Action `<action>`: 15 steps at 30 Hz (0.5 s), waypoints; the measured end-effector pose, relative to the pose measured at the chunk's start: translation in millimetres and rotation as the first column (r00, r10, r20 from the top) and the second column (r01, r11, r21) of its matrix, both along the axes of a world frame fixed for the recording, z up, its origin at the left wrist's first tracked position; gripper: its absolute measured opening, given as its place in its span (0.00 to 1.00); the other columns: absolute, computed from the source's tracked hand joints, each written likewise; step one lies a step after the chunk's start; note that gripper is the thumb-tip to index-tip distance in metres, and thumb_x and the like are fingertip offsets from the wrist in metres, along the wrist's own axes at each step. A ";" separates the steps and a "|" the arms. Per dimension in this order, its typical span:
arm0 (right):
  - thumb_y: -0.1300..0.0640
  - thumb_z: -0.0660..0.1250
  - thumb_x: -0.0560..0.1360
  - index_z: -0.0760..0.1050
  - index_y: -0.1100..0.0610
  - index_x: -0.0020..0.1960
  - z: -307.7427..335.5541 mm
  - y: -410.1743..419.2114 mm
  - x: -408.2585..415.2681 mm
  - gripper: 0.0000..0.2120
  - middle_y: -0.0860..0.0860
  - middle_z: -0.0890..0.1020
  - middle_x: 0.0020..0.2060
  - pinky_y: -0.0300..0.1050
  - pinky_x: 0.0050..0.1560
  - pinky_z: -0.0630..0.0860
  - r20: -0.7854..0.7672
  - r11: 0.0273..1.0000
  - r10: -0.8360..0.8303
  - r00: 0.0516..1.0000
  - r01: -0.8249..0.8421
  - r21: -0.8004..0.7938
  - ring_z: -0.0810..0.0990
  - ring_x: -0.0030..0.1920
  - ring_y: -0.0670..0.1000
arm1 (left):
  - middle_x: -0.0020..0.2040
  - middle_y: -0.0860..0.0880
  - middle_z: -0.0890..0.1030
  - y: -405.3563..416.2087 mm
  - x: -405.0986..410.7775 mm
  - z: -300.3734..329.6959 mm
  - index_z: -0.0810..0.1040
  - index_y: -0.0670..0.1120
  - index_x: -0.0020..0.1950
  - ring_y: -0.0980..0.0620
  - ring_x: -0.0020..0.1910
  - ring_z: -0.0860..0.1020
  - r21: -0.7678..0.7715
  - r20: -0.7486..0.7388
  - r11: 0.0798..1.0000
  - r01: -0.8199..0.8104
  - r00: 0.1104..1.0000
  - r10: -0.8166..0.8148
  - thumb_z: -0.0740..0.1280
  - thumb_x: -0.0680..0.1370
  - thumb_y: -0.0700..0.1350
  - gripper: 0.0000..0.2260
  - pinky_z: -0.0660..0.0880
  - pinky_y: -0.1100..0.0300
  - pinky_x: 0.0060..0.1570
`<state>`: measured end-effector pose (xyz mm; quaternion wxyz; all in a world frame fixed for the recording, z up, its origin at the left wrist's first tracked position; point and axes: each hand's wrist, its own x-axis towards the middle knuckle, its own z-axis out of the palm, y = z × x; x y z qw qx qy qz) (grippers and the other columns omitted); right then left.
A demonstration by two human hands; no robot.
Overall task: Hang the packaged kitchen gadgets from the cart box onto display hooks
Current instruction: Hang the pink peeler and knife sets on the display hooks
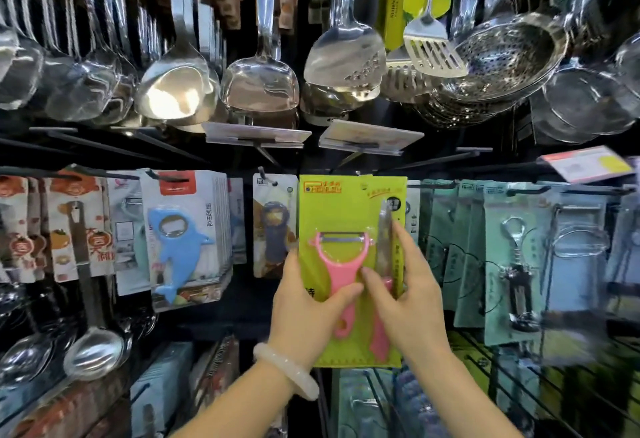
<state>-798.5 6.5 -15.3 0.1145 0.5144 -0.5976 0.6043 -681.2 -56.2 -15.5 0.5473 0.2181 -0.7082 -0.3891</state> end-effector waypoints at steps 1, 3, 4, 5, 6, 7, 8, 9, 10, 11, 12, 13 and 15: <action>0.56 0.69 0.73 0.55 0.38 0.70 4.3 0.9 -3.3 0.34 0.24 0.61 0.55 0.19 0.51 0.62 -0.013 1.000 -0.007 1.000 0.007 -0.009 0.62 0.54 0.19 | 0.52 0.67 0.72 2.3 -3.6 5.1 0.66 0.58 0.61 0.81 0.48 0.69 -0.002 -0.015 1.000 0.004 1.000 -0.004 0.77 0.66 0.45 0.29 0.66 0.84 0.44; 0.57 0.69 0.73 0.56 0.40 0.71 12.2 0.5 -8.2 0.34 0.26 0.62 0.54 0.18 0.51 0.61 -0.035 1.000 -0.013 0.999 0.013 -0.015 0.62 0.53 0.19 | 0.51 0.66 0.73 0.6 -9.8 11.1 0.68 0.55 0.63 0.77 0.47 0.71 -0.015 -0.037 1.000 0.006 0.999 -0.007 0.77 0.66 0.44 0.30 0.67 0.83 0.42; 0.57 0.69 0.73 0.55 0.39 0.71 15.5 -0.6 -10.1 0.34 0.27 0.63 0.54 0.20 0.52 0.62 -0.046 1.000 -0.015 0.999 0.015 -0.009 0.63 0.53 0.20 | 0.52 0.65 0.74 -0.9 -11.3 13.6 0.68 0.53 0.64 0.73 0.49 0.72 -0.018 -0.035 1.000 0.003 0.999 -0.003 0.77 0.65 0.45 0.30 0.68 0.80 0.43; 0.56 0.69 0.73 0.55 0.39 0.71 18.6 -1.9 -10.7 0.34 0.28 0.64 0.55 0.22 0.54 0.61 -0.056 1.000 -0.015 0.998 0.015 -0.006 0.63 0.53 0.20 | 0.53 0.63 0.75 -1.7 -12.1 15.9 0.69 0.52 0.64 0.69 0.51 0.73 -0.018 -0.033 1.000 0.004 0.999 -0.004 0.77 0.65 0.46 0.30 0.69 0.77 0.44; 0.56 0.69 0.74 0.55 0.38 0.71 20.5 -3.3 -11.1 0.34 0.29 0.64 0.57 0.24 0.57 0.59 -0.060 1.000 -0.016 0.998 0.015 -0.005 0.62 0.54 0.21 | 0.54 0.60 0.76 -3.4 -13.1 16.9 0.69 0.52 0.64 0.64 0.53 0.74 -0.011 -0.034 1.000 0.001 0.999 -0.002 0.77 0.65 0.46 0.30 0.69 0.75 0.45; 0.56 0.69 0.74 0.55 0.38 0.71 22.2 -4.3 -10.9 0.34 0.30 0.64 0.58 0.25 0.60 0.58 -0.061 1.000 -0.012 0.998 0.012 -0.001 0.61 0.54 0.21 | 0.55 0.59 0.77 -4.9 -13.7 17.3 0.69 0.51 0.65 0.61 0.54 0.75 -0.010 -0.039 1.000 -0.002 0.999 0.002 0.77 0.65 0.47 0.31 0.69 0.73 0.46; 0.56 0.69 0.74 0.55 0.39 0.71 23.5 -4.9 -10.3 0.33 0.31 0.64 0.57 0.22 0.58 0.58 -0.063 1.000 -0.008 0.998 0.008 0.005 0.62 0.53 0.20 | 0.56 0.58 0.77 -7.0 -14.0 16.8 0.69 0.51 0.66 0.60 0.55 0.75 -0.009 -0.046 1.000 -0.007 0.999 0.007 0.77 0.65 0.47 0.31 0.69 0.73 0.47; 0.56 0.68 0.74 0.56 0.40 0.72 24.7 -5.3 -9.4 0.33 0.31 0.64 0.56 0.18 0.55 0.58 -0.069 1.000 -0.003 0.998 0.004 0.014 0.64 0.53 0.21 | 0.56 0.58 0.77 -8.6 -13.7 16.1 0.69 0.52 0.66 0.60 0.55 0.75 -0.011 -0.052 1.000 -0.010 0.999 0.010 0.77 0.65 0.47 0.32 0.69 0.73 0.47; 0.56 0.68 0.74 0.56 0.41 0.72 24.9 -5.3 -8.8 0.33 0.31 0.64 0.55 0.17 0.51 0.58 -0.077 1.000 -0.001 0.997 0.002 0.020 0.66 0.55 0.25 | 0.56 0.58 0.77 -9.6 -13.4 15.4 0.68 0.52 0.66 0.61 0.56 0.75 -0.007 -0.056 1.000 -0.010 0.998 0.010 0.77 0.65 0.47 0.32 0.70 0.73 0.48; 0.55 0.68 0.74 0.55 0.40 0.72 24.6 -5.6 -8.3 0.33 0.33 0.65 0.55 0.17 0.51 0.59 -0.086 1.000 -0.001 0.996 0.003 0.023 0.66 0.57 0.30 | 0.57 0.58 0.77 -9.8 -12.9 14.6 0.68 0.52 0.66 0.60 0.57 0.75 -0.004 -0.059 1.000 -0.008 0.998 0.008 0.77 0.65 0.47 0.32 0.70 0.73 0.49; 0.55 0.68 0.74 0.54 0.39 0.71 23.9 -5.9 -8.0 0.34 0.34 0.66 0.56 0.20 0.53 0.60 -0.095 1.000 -0.003 0.996 0.005 0.023 0.67 0.57 0.30 | 0.58 0.57 0.77 -10.4 -12.6 13.3 0.68 0.52 0.67 0.60 0.57 0.75 0.003 -0.063 1.000 -0.006 0.998 0.006 0.77 0.65 0.47 0.33 0.71 0.73 0.50; 0.55 0.68 0.74 0.53 0.37 0.70 23.1 -6.5 -7.6 0.34 0.35 0.66 0.58 0.23 0.57 0.59 -0.100 1.000 -0.005 0.995 0.007 0.021 0.67 0.56 0.27 | 0.58 0.57 0.77 -11.2 -12.6 12.3 0.67 0.51 0.67 0.59 0.58 0.75 0.008 -0.061 1.000 -0.006 0.998 0.006 0.77 0.65 0.46 0.34 0.71 0.71 0.53; 0.54 0.68 0.74 0.53 0.37 0.70 21.2 -8.6 -8.1 0.34 0.37 0.67 0.60 0.24 0.59 0.58 -0.104 1.000 -0.012 0.994 0.013 0.018 0.63 0.55 0.23 | 0.60 0.55 0.77 -12.3 -12.3 11.2 0.66 0.51 0.69 0.56 0.60 0.75 0.024 -0.057 1.000 -0.001 0.998 0.003 0.77 0.65 0.47 0.35 0.72 0.62 0.59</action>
